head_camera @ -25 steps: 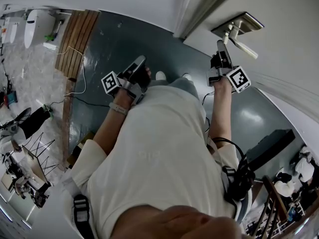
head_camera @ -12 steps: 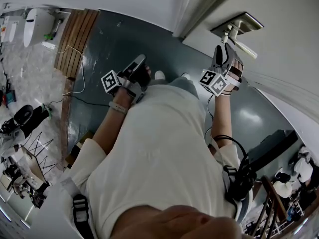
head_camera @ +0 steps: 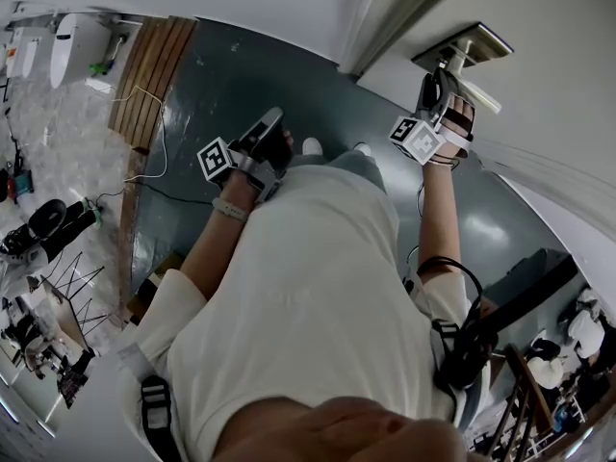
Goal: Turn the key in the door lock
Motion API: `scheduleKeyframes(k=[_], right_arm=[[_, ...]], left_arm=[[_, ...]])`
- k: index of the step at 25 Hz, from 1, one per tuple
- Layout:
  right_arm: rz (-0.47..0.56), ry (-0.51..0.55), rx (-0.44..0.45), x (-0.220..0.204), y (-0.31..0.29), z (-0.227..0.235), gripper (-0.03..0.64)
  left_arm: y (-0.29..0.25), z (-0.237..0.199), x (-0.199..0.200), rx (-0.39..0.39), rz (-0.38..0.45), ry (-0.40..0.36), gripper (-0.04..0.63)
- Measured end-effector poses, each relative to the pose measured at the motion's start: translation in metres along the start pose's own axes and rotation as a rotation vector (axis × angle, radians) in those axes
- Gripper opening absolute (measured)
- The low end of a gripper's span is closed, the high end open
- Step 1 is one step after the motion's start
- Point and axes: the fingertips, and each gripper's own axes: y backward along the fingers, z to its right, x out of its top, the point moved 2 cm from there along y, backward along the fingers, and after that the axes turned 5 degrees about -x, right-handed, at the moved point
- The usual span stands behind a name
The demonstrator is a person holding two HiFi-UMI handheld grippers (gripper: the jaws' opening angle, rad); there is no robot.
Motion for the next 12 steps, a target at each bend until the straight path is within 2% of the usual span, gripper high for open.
scheduleKeyframes(k=[6,8,12], right_arm=[[-0.018,-0.05,-0.062,-0.003,-0.003,0.007,0.136],[-0.023,-0.118,-0.077,-0.005,-0.003,0.012,0.079],[-0.024,-0.287,-0.062,-0.007,-0.003,0.016,0.074]], left_arm=[[0.0,-0.002,-0.001,0.004,0.0,0.001,0.008],[0.0,-0.002,-0.002,0.003,-0.002,0.001,0.008],[-0.001,-0.002,-0.003,0.005,-0.003,0.005,0.008]])
